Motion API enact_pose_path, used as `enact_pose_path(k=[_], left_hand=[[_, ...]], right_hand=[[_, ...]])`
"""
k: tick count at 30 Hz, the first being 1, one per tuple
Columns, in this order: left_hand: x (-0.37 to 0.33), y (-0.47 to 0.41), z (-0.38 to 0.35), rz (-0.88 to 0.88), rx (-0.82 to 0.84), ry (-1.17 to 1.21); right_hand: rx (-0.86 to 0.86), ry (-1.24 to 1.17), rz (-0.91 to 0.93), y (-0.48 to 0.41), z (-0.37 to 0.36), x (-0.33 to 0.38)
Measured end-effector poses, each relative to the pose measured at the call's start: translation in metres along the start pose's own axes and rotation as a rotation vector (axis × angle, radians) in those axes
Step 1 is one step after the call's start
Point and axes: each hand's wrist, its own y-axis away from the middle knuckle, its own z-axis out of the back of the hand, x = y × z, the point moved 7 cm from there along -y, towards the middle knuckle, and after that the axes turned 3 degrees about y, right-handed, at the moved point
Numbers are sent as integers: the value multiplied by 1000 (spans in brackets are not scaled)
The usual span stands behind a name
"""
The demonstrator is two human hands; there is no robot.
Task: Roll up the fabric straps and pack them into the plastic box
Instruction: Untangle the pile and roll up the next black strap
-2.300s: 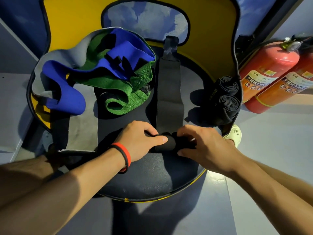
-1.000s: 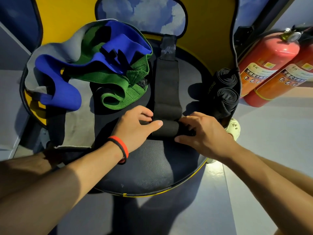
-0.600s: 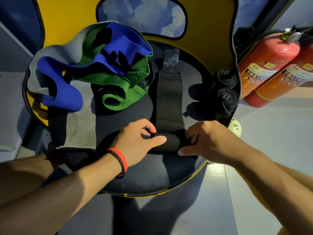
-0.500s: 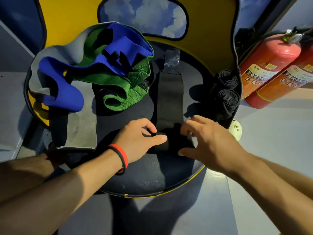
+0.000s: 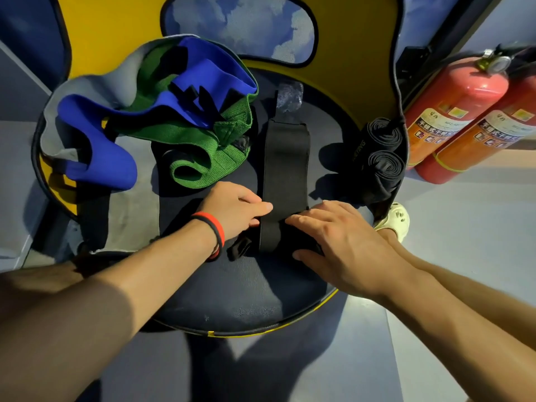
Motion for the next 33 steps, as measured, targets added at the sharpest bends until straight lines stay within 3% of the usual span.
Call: enact_pose_path(k=[3, 9, 18, 20, 24, 26, 30, 33], left_hand=[[-2, -7, -2, -27, -30, -12], [-8, -15, 3, -122, -113, -271], [-13, -20, 9, -125, -23, -270], [-10, -19, 9, -99, -18, -217], [-3, -14, 6, 123, 25, 195], [-1, -12, 3, 160, 64, 191], [-13, -6, 2, -108, 36, -119], [-16, -3, 9, -155, -39, -100]], right_hand=[[48, -18, -22, -4, 0, -1], [34, -102, -55, -9, -2, -9], [-117, -407, -201, -18, -5, -37], [-160, -406, -265, -22, -6, -44], [-247, -439, -368, -27, -5, -49], [-330, -511, -433, -27, -3, -53], [-397, -582, -570, -28, -3, -53], [-400, -519, -630, -32, 0, -52]])
